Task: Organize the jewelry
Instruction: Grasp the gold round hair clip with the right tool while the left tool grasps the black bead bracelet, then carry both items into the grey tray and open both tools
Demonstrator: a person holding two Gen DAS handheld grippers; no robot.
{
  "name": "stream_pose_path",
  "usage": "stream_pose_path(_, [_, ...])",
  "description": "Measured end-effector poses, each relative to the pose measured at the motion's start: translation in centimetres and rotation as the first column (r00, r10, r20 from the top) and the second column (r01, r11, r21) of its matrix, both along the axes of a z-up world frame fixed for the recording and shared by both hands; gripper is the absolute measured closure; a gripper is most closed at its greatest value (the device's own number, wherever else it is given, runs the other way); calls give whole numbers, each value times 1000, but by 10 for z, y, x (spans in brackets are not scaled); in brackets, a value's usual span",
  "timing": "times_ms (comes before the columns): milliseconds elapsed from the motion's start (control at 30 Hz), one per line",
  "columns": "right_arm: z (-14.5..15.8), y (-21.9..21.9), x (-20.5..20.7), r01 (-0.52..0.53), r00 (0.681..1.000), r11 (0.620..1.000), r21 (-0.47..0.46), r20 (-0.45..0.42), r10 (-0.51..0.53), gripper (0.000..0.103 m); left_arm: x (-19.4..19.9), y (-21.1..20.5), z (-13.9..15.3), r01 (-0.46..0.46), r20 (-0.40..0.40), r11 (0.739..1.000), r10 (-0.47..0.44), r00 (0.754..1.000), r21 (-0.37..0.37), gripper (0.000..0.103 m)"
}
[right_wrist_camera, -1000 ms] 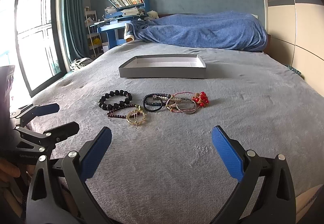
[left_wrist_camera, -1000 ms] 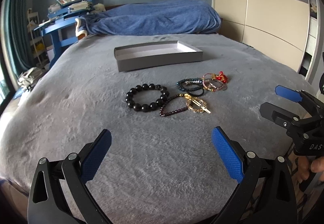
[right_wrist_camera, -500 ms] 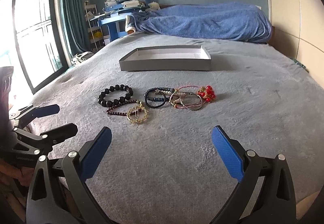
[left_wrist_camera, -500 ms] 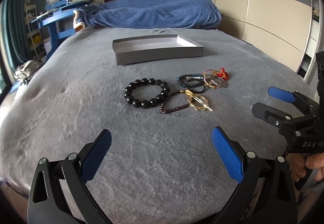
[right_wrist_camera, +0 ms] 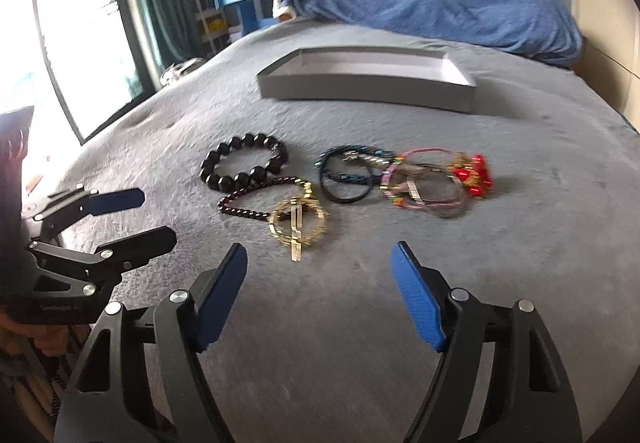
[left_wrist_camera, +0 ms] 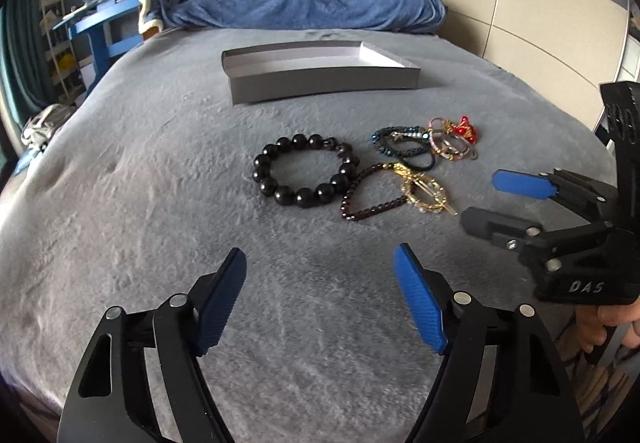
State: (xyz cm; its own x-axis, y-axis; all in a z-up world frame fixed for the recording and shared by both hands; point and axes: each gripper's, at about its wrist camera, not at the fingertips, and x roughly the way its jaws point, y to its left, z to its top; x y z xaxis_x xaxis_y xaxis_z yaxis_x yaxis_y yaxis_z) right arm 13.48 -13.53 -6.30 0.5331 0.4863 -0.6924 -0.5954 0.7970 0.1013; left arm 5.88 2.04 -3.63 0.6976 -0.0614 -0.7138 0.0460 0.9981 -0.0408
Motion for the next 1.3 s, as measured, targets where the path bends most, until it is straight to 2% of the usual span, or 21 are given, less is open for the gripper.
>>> stream_pose_path(267, [-13,22,25,-14,999,999,-52,-42,12,43,19,6,1,9,-20,1000,-9,1000,14,28])
stream_pose_path(367, [-15,19,26,-19,999,999,-42,-51,16,57,24,7,-2,13,-33,1000,-13,999,8,28])
stream_pose_path(400, [-15,16,24,-18,999,999,-33,-48,17,65,26,8,-3,11,-37,1000,-11,999,6,28])
stream_pose_path(667, [-13,-2,18,8,999,1000,9,-47,-7,65,61,32,2,-59,-49,997,57,997,-49,30])
stream_pose_path(767, [-13,-7,17,17,999,1000,19,-45,-16,65,80,42,-1,-90,-72,993,85,994,-75,36])
stream_pose_path(900, [-12,-8,16,18,999,1000,25,-35,-17,65,99,49,-14,-103,-123,990,90,988,-100,56])
stream_pose_path(967, [-13,-7,17,18,999,1000,25,-32,-18,65,104,48,-18,-100,-134,992,88,987,-82,63])
stream_pose_path(1033, [-13,-7,17,19,999,999,26,-28,-18,65,106,45,-19,-85,-135,995,77,988,-56,79])
stream_pose_path(1100, [-13,-7,17,20,999,999,28,-27,-19,65,105,42,-18,-65,-126,997,59,990,-43,88])
stream_pose_path(1300, [-9,-10,19,30,999,998,52,-25,-29,65,100,39,-7,-32,-70,999,30,997,-31,88])
